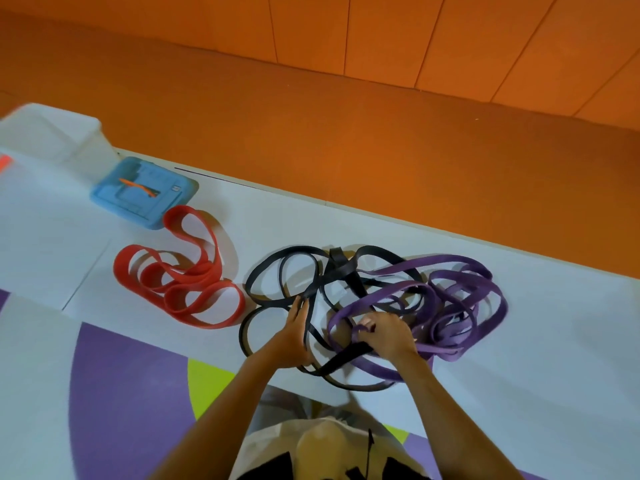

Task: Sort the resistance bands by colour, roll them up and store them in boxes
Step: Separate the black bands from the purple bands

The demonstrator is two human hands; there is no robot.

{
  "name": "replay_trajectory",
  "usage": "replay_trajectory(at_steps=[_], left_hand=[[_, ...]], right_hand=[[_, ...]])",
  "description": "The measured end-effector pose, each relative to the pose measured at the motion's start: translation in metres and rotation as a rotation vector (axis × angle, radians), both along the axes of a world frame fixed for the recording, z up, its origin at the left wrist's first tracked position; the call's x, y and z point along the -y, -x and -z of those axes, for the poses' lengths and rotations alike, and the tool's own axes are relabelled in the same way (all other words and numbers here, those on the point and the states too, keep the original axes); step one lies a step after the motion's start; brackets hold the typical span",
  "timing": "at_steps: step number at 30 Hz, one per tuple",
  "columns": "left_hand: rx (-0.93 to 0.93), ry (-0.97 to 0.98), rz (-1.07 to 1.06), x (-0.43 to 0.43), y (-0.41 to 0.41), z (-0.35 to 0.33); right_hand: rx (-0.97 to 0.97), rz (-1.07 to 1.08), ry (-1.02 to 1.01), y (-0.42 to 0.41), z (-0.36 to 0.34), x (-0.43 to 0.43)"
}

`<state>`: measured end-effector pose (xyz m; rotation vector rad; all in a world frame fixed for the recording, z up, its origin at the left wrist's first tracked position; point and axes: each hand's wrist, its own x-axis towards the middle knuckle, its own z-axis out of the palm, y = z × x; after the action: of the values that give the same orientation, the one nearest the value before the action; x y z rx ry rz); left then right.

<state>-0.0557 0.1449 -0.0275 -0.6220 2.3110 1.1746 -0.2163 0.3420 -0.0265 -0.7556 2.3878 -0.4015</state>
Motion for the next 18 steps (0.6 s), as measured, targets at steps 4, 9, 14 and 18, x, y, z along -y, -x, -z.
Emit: replay_trajectory(at_steps=[4,9,14,18], left_hand=[[-0.006,-0.042,0.026,-0.003,0.004,-0.006],[-0.030,-0.187,0.000,-0.006,0.018,-0.022],[0.042,-0.238,0.042,-0.001,0.035,-0.036],[0.128,-0.213,0.098,0.006,0.034,-0.038]], right_hand=[[0.121,0.214,0.208,0.022,-0.025,0.000],[0.141,0.255,0.318,0.048,-0.056,-0.004],[0.274,0.185,0.454,0.055,-0.076,-0.010],[0.422,-0.040,0.165,0.061,-0.080,-0.020]])
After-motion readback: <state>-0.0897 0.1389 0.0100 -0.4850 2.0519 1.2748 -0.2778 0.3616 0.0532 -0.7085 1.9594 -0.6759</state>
